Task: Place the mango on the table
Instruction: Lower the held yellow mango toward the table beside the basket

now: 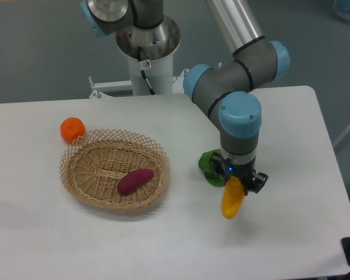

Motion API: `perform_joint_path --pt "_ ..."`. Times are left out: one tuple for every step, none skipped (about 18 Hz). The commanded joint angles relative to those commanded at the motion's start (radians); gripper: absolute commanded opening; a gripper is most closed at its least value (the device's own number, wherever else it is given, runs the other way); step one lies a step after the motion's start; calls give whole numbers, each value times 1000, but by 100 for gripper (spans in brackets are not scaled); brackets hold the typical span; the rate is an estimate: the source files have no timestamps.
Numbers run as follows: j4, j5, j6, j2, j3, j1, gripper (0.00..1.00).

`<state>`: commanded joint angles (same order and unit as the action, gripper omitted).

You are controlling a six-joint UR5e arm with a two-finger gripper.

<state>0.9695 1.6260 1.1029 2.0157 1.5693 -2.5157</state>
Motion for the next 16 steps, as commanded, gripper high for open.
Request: perform_joint_path --pt "0 0 0 0 0 2 38" --pt "0 0 -3 2 0 2 38" --pt "0 -5 -5 2 0 2 38" --pt "0 -6 -6 0 0 2 38" --pt "-2 -8 -8 2 3 3 38" --pt "-2 -9 -9 2 3 3 38" --pt "-2 -11 -9 2 3 3 38" --pt "-2 -11 -9 2 3 3 38" --pt "-3 -6 -12 3 5 3 38" --pt "-8 -5 -21 11 5 8 38" --pt "-12 -8 -47 14 9 17 38" --pt "-18 -9 -76 14 21 18 38" --pt "-28 -11 -99 15 35 18 38" --pt "-49 -11 -116 17 49 26 39" --pt "-81 -9 -120 20 69 35 40" --pt "-115 -8 -123 21 87 38 40"
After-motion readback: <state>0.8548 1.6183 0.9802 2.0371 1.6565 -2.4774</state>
